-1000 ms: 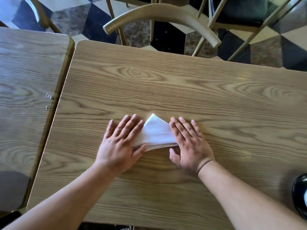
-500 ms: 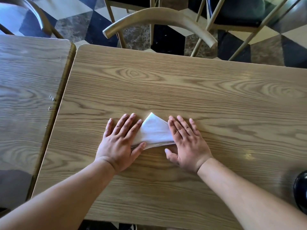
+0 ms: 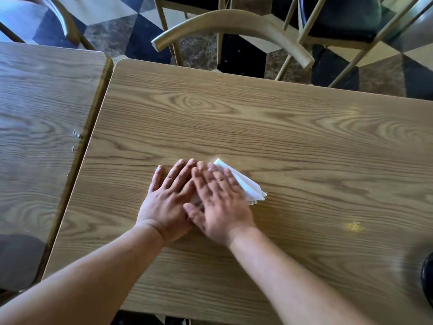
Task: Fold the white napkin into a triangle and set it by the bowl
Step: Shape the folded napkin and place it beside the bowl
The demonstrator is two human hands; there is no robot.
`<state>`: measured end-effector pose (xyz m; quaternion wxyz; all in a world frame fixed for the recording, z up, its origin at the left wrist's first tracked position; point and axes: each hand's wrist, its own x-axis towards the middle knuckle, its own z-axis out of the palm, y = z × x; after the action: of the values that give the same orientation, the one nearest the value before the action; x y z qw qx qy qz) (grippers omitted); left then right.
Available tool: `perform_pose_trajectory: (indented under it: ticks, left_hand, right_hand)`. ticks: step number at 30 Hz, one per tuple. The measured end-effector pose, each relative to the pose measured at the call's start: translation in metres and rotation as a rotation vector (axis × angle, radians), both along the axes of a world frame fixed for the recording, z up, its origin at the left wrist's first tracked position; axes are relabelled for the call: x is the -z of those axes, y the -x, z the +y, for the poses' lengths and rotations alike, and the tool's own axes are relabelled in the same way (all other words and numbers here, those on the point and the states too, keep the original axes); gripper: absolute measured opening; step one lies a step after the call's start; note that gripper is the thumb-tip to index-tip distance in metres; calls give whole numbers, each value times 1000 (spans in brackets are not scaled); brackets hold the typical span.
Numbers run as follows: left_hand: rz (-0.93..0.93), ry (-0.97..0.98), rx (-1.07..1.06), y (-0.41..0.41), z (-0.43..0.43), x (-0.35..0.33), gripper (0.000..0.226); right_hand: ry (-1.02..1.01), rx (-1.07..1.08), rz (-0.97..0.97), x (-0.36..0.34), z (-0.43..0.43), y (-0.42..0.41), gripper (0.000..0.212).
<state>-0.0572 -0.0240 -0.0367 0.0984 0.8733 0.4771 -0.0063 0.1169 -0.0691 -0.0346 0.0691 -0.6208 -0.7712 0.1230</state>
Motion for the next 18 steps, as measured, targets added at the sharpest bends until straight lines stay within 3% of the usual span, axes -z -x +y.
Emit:
perform_pose_trajectory:
  ticks: [5,14,18]
  left_hand:
    - [-49,-2,-47,-3,-1,-4,75]
    - [-75,15,-36,-1,0,-3,81]
    - [-192,33,-69,-1,0,-7,86]
  right_hand:
    - [-130,169,-129,11,-21,-78,65]
    - [-12,189,-166,7,-19,-77,69]
    - [-3,208,-159,5,-17,-76,68]
